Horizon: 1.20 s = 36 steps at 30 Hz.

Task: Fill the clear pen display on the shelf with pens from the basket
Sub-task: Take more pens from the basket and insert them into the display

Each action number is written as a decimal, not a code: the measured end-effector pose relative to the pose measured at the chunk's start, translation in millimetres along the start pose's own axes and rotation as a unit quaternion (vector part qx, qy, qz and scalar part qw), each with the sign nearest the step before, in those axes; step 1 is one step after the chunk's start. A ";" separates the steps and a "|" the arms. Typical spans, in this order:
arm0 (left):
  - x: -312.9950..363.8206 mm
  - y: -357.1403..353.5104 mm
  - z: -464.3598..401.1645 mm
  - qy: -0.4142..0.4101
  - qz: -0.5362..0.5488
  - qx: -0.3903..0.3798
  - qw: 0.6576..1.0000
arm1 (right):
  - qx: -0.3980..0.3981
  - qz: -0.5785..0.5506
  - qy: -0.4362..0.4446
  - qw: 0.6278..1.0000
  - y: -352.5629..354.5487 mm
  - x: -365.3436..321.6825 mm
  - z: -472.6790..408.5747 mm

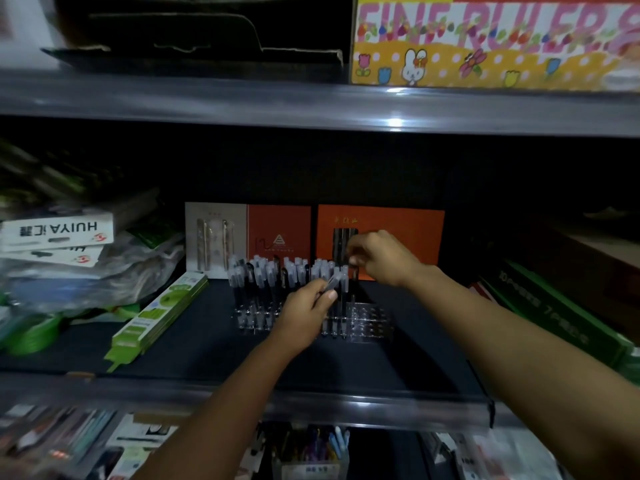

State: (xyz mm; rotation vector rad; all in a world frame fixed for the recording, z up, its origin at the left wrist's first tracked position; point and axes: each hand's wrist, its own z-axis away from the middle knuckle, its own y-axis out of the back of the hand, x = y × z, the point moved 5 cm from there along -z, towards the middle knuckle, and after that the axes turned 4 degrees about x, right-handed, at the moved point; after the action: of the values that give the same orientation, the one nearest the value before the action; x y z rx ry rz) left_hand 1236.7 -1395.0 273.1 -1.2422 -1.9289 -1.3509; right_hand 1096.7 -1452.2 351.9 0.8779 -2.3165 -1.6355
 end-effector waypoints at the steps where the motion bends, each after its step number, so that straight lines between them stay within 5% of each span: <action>1: 0.3 0.0 -0.5 0.002 0.001 0.003 1.000 | 0.017 -0.017 0.007 1.000 4.2 -2.4 2.0; 6: 2.6 -1.3 -0.3 0.022 0.011 0.012 1.000 | 0.035 -0.133 0.046 0.989 24.9 -29.9 16.0; 13: 20.6 -3.9 3.6 0.014 0.020 0.001 1.000 | -0.009 -0.110 0.063 0.992 30.4 -42.2 29.8; 22: 17.4 2.2 10.0 0.013 -0.129 -0.043 0.991 | 0.060 -0.193 -0.021 0.979 67.5 -29.4 37.3; 36: -3.9 -2.8 11.5 0.032 -0.205 -0.079 0.975 | 0.091 -0.097 -0.072 0.988 46.3 0.9 30.1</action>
State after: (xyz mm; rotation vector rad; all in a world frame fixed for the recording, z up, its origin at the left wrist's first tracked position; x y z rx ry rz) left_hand 1237.5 -1386.4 264.0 -0.8792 -2.1439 -1.7550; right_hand 1065.3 -1418.1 382.1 1.0864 -2.5864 -1.6271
